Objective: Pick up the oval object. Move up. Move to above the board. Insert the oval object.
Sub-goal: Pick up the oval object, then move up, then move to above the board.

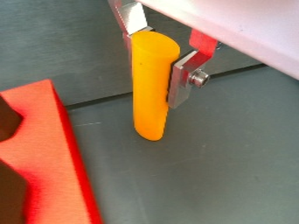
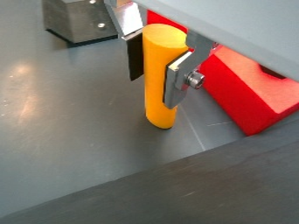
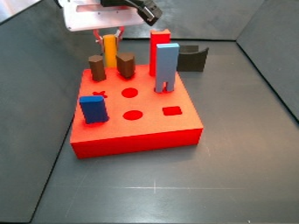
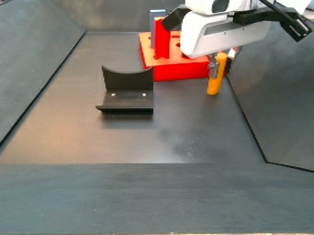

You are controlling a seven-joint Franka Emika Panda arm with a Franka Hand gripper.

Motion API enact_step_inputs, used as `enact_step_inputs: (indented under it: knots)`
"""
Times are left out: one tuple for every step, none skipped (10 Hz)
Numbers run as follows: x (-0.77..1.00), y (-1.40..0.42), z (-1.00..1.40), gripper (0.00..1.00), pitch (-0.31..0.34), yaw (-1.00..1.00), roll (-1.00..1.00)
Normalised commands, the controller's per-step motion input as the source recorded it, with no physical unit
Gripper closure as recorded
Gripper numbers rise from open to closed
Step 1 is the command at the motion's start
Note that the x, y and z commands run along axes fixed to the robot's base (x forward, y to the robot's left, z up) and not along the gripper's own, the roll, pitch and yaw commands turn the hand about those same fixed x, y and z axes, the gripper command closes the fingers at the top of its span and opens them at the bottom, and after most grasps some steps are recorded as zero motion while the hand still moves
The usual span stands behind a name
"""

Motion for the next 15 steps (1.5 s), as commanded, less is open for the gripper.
enact_step_inputs:
  knots:
    - [0.00, 0.00, 0.00, 1.00, 0.000, 0.00, 0.00]
    - [0.00, 0.00, 0.00, 1.00, 0.000, 0.00, 0.00]
    - [0.00, 0.00, 0.00, 1.00, 0.000, 0.00, 0.00]
    - [0.00, 0.00, 0.00, 1.00, 0.000, 0.00, 0.00]
    - [0.00, 0.00, 0.83, 1.00, 0.000, 0.00, 0.00]
    - [0.01, -0.03, 0.84, 1.00, -0.001, -0.01, 0.00]
    - [-0.03, -0.03, 0.73, 1.00, 0.042, -0.01, 0.00]
    - [-0.02, -0.01, 0.62, 1.00, 0.054, -0.01, 0.01]
    - [-0.02, 0.00, 0.43, 1.00, 0.056, -0.01, 0.03]
    - [-0.01, 0.01, 0.28, 1.00, 0.051, -0.01, 0.04]
    - [-0.01, -0.08, 1.00, 1.00, -0.011, -0.24, -0.16]
    - [0.00, -0.08, 1.00, 1.00, -0.012, -0.24, -0.16]
    - [-0.01, -0.07, 1.00, 1.00, 0.009, -0.17, -0.15]
    - [-0.01, -0.06, 1.00, 1.00, 0.020, -0.12, -0.14]
    - [-0.01, -0.06, 1.00, 1.00, 0.032, -0.08, -0.13]
